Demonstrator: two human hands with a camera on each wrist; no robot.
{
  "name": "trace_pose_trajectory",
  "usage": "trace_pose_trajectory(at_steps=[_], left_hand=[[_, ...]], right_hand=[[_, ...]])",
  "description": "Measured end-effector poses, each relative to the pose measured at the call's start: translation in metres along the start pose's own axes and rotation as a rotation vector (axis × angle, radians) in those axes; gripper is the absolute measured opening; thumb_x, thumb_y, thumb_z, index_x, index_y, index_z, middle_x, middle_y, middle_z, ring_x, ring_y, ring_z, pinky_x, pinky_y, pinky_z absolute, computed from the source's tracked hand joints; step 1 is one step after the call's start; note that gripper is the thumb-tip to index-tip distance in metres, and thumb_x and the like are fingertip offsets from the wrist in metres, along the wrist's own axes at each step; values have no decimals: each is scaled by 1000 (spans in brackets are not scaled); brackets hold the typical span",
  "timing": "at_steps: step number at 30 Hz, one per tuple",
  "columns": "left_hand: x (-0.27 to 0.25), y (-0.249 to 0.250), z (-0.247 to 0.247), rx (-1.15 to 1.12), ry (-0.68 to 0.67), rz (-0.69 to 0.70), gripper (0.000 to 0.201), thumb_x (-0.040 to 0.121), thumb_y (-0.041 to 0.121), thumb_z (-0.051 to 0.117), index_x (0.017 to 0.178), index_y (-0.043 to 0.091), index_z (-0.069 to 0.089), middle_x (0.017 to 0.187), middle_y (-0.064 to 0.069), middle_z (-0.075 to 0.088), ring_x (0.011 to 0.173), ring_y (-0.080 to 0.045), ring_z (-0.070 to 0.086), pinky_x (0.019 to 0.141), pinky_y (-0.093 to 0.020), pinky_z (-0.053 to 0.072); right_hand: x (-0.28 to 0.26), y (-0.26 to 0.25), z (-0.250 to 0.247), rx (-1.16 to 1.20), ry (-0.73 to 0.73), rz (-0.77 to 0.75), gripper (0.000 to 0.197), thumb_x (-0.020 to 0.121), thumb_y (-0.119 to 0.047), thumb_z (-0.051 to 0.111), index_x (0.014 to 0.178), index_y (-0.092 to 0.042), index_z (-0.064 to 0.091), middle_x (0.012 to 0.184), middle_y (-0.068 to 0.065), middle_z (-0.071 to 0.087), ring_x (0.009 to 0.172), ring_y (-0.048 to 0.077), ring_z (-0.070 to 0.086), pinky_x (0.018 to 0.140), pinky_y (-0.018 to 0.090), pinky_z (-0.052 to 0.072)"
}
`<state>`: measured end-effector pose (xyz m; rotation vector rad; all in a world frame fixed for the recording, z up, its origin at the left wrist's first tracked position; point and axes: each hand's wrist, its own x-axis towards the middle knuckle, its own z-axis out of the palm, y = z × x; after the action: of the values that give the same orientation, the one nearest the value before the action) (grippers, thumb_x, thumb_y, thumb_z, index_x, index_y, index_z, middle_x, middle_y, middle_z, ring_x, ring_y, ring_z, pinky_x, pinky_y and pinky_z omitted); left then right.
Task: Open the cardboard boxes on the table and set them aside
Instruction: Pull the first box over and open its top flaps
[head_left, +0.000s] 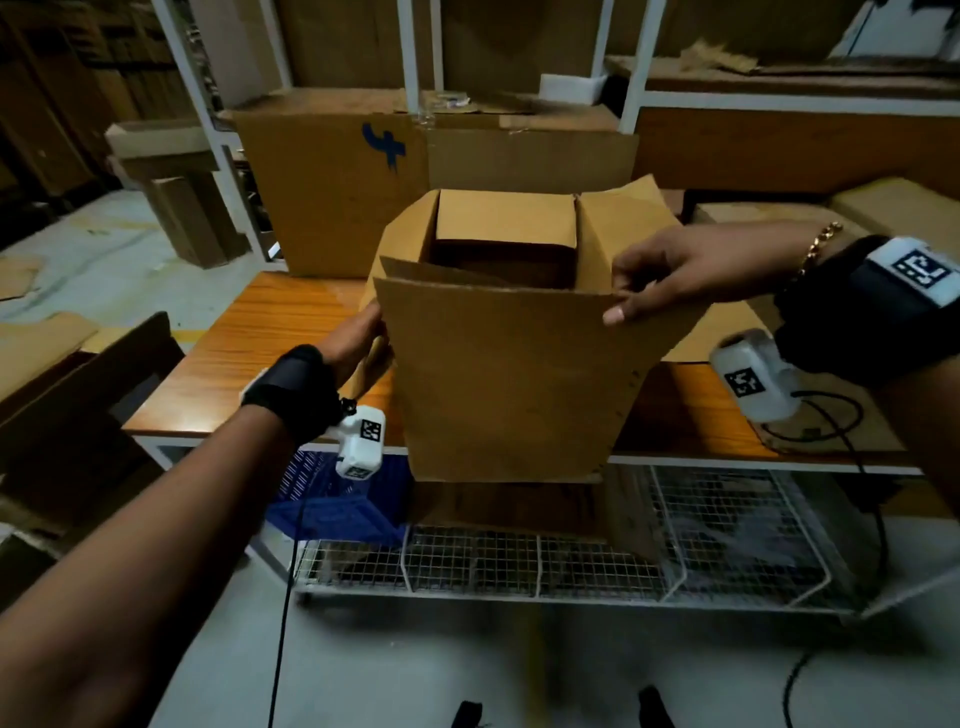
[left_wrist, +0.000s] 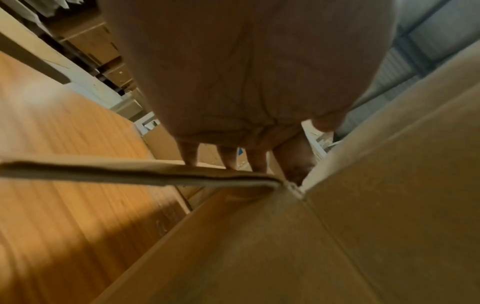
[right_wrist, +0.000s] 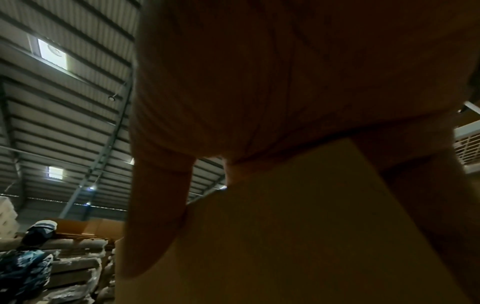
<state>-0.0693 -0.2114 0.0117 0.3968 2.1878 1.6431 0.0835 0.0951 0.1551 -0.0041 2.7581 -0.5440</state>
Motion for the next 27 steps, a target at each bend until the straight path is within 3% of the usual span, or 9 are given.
trace_pose_trajectory(at_steps=[3, 5, 7, 9, 12, 16, 18, 23, 27], left_hand=[[-1, 3, 3, 55, -81, -27, 38, 99, 49, 41, 122, 24, 58, 124, -3, 57, 114, -18, 50, 103, -35, 36], [-4, 11, 6, 152, -174, -86, 83, 82, 65, 56, 149, 24, 32, 145, 2, 41, 134, -22, 37, 114, -40, 24], [-3, 11, 5, 284, -276, -102, 135, 46, 79, 73, 155, 29, 9, 153, 1, 37, 143, -25, 27, 118, -46, 16], [-3, 6, 4, 401, -293, -96, 147, 39, 71, 80, 154, 34, -4, 148, 3, 45, 144, -24, 27, 116, -49, 14], [-2, 1, 7, 527, -244, -54, 142, 46, 62, 86, 154, 34, -2, 150, 6, 42, 143, -24, 28, 117, -52, 17], [4, -6, 14, 944, -141, 54, 104, 55, 74, 73, 141, 23, 48, 162, 7, 9, 149, -21, 10, 119, -50, 18], [6, -12, 18, 1076, -99, 138, 82, 65, 77, 64, 125, 21, 65, 161, 10, 9, 148, -21, 9, 118, -50, 21], [2, -27, 22, 1049, -32, 205, 66, 73, 71, 62, 117, 22, 69, 158, 9, 21, 147, -20, 15, 116, -50, 27], [2, -28, 21, 1011, -38, 217, 66, 73, 69, 64, 115, 18, 70, 149, 9, 34, 143, -18, 23, 113, -48, 33]], right_hand=[[-12, 0, 18, -41, -118, 17, 41, 75, -63, 64, 96, -27, 64, 95, -6, 66, 80, 8, 60, 68, 26, 48], [-14, 2, 31, -23, -127, 43, 49, 75, -69, 57, 99, -27, 64, 95, -7, 66, 84, 7, 61, 74, 31, 50], [-11, 7, 47, -60, -100, 81, 51, 76, -71, 56, 103, -28, 62, 101, -5, 65, 91, 13, 61, 81, 35, 50], [-3, 16, 67, -159, -48, 122, 47, 79, -68, 61, 110, -33, 57, 113, -7, 60, 97, 13, 57, 85, 36, 52], [11, 31, 98, -342, 106, 126, 64, 74, -67, 67, 126, -37, 45, 128, -6, 47, 110, 15, 49, 86, 41, 51], [24, 47, 125, -492, 308, 216, 81, 75, -63, 67, 143, -34, 33, 148, 0, 34, 133, 25, 31, 102, 46, 39], [31, 54, 138, -537, 348, 274, 78, 77, -64, 64, 142, -32, 36, 153, 2, 31, 139, 28, 25, 108, 50, 30], [42, 57, 154, -421, 454, 327, 66, 81, -56, 66, 137, -30, 42, 162, 5, 15, 147, 33, 13, 116, 52, 23], [42, 60, 148, -374, 408, 333, 66, 79, -58, 68, 133, -32, 42, 159, 5, 23, 145, 33, 17, 108, 52, 37]])
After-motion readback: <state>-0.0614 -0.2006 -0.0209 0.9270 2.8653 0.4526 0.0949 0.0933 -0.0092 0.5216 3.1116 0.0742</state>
